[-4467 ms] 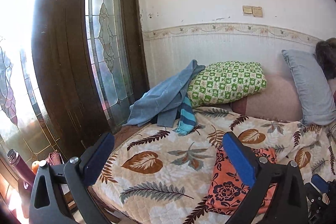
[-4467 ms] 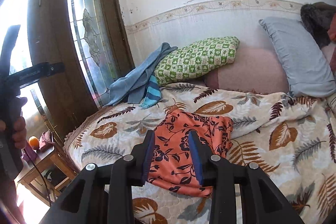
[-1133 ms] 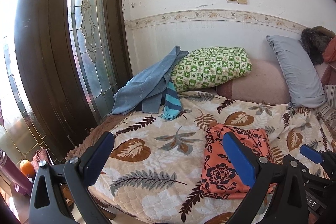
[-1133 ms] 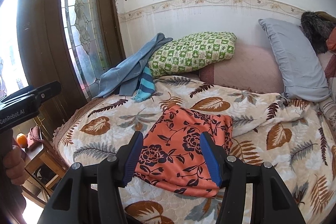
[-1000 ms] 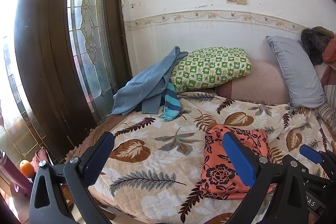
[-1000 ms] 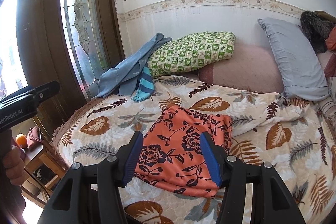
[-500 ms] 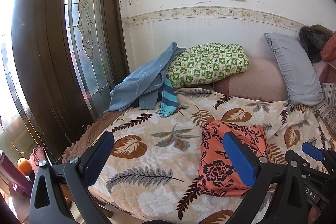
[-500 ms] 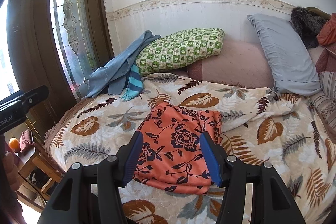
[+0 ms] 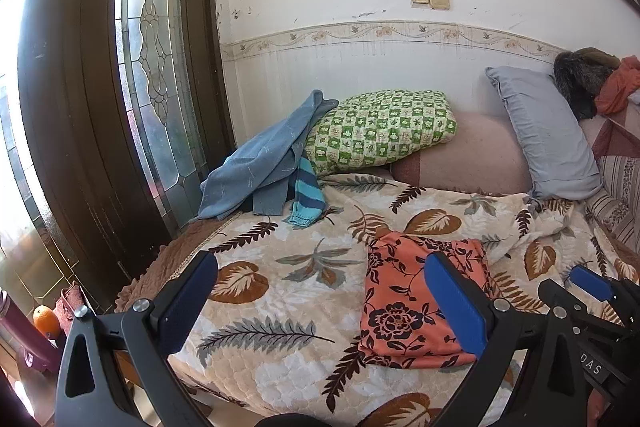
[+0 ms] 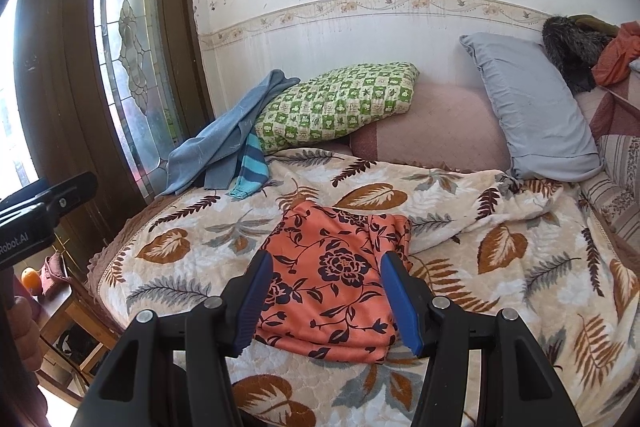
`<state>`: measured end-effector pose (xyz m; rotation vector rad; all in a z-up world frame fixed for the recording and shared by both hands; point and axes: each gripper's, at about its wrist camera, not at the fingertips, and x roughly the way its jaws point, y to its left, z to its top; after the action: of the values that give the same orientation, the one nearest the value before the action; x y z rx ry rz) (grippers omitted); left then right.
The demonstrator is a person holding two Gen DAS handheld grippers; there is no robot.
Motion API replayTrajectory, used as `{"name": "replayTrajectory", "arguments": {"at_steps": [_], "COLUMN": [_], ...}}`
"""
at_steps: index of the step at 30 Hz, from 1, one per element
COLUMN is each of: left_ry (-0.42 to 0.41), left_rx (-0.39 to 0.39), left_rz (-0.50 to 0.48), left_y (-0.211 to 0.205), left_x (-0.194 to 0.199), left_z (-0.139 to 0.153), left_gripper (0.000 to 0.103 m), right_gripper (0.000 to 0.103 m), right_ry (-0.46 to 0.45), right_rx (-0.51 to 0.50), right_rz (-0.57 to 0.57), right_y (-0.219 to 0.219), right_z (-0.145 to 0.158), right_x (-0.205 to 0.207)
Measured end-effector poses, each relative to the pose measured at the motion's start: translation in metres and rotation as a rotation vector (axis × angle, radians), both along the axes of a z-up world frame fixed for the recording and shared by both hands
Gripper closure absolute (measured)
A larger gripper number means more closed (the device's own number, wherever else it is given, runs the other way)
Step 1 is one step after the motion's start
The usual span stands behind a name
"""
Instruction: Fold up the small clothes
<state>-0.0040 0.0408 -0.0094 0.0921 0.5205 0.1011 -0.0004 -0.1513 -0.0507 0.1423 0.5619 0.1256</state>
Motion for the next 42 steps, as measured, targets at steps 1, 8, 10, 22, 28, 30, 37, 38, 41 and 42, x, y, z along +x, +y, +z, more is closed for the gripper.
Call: {"name": "replayTrajectory", "arguments": {"at_steps": [1, 8, 10, 22, 28, 30, 37, 38, 41, 42], "left_ry": [-0.004, -0.037, -0.039, 0.015, 0.065, 0.089, 0.106, 0.108, 0.124, 0.129], "left_rx": [0.001, 0.007, 0.010, 0.004, -0.006, -0.005, -0.032, -0.034, -0.037, -0.036], "left_rz": [-0.002, -0.006, -0.009, -0.039, -0.048, -0.049, -0.034, -0.031, -0.035, -0.032], "left_y": [-0.001, -0.006, -0.008, -0.017, -0.015, -0.014, -0.004, -0.003, 0.000, 0.002], "left_x": [-0.003, -0.020, -0.023, -0.007, 0.017, 0.029, 0.069, 0.075, 0.092, 0.098], "left_z": [0.002, 0.017, 0.018, 0.004, -0.015, -0.023, -0.037, -0.040, -0.049, -0.052], "left_gripper": [0.000, 0.000, 0.000, 0.000, 0.000, 0.000, 0.000, 0.000, 0.000, 0.000], "right_gripper": [0.043, 0.043, 0.043, 0.043, 0.043, 0.043, 0.043, 0.043, 0.043, 0.043], "right_ry": [-0.004, -0.032, -0.043, -0.014, 0.031, 0.049, 0.087, 0.089, 0.105, 0.113], "right_rx": [0.002, -0.002, -0.001, 0.005, 0.006, 0.008, -0.008, -0.009, -0.017, -0.019], "right_rz": [-0.002, -0.016, -0.022, -0.039, -0.041, -0.043, -0.028, -0.027, -0.029, -0.031], "right_y": [-0.001, -0.003, -0.004, -0.018, -0.019, -0.017, -0.007, -0.006, -0.004, -0.004], "right_z": [0.002, 0.019, 0.023, 0.014, -0.003, -0.010, -0.025, -0.026, -0.033, -0.036], "right_x": [-0.002, -0.019, -0.025, -0.020, 0.002, 0.013, 0.052, 0.057, 0.076, 0.081]}}
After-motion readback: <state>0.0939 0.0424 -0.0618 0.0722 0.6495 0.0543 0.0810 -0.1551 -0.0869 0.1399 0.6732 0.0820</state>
